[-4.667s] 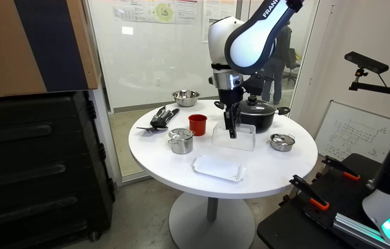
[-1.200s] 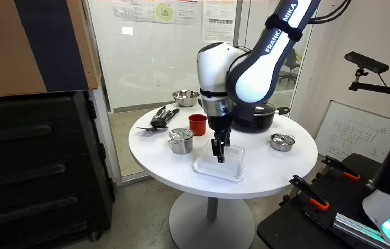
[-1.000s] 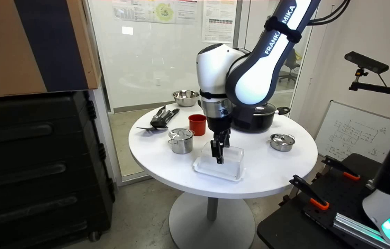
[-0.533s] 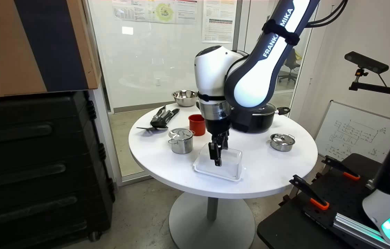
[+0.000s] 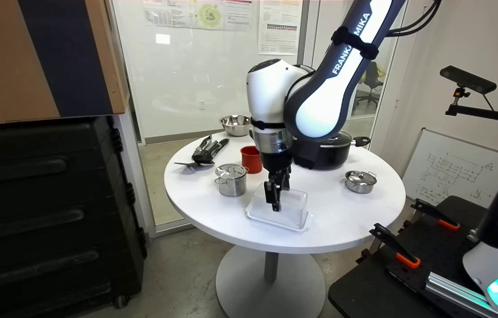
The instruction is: Put the plastic cover on the tray.
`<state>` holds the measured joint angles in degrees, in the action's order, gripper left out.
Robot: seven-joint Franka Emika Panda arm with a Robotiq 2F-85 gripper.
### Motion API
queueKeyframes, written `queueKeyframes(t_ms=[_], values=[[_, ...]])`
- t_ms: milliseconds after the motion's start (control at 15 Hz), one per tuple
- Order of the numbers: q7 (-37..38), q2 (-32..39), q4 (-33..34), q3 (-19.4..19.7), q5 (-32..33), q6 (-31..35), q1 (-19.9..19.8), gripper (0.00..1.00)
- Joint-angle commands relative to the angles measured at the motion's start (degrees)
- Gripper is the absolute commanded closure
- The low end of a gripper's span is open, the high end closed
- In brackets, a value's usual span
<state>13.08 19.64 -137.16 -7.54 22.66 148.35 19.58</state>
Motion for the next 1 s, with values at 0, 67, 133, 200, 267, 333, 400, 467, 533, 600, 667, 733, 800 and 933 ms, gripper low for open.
queueKeyframes(t_ms=[0, 67, 133, 200, 267, 333, 400, 467, 533, 600, 667, 733, 800, 933], values=[[2.02, 0.78, 0.74, 1.06, 0.85, 0.62, 1.11, 0.35], [2.01, 0.83, 0.81, 1.00, 0.61, 0.32, 1.10, 0.02], [2.04, 0.85, 0.83, 0.98, 0.53, 0.23, 1.10, 0.01], [2.02, 0.80, 0.75, 0.92, 0.35, 0.29, 1.04, 0.00], [1.97, 0.71, 0.69, 0.85, 0.15, 0.34, 0.96, 0.00], [1.92, 0.51, 0.60, 0.77, -0.03, 0.38, 0.88, 0.00], [1.70, 0.25, 0.47, 0.62, -0.35, 0.39, 0.72, 0.00], [1.15, -0.32, 0.16, 0.29, -1.03, 0.48, 0.35, 0.00], [0.74, -0.93, -0.14, 0.04, -1.66, 0.61, 0.06, 0.00], [-0.35, -2.21, -0.82, -0.57, -2.97, 1.02, -0.65, 0.00], [-0.89, -2.97, -1.16, -0.91, -3.84, 1.35, -1.02, 0.00], [-1.95, -4.35, -1.85, -1.59, -5.30, 1.97, -1.70, 0.00], [-2.81, -5.46, -2.35, -2.16, -6.75, 2.59, -2.22, 0.00], [-6.26, -8.25, -3.58, -3.93, -10.86, 3.71, -3.63, 0.00]])
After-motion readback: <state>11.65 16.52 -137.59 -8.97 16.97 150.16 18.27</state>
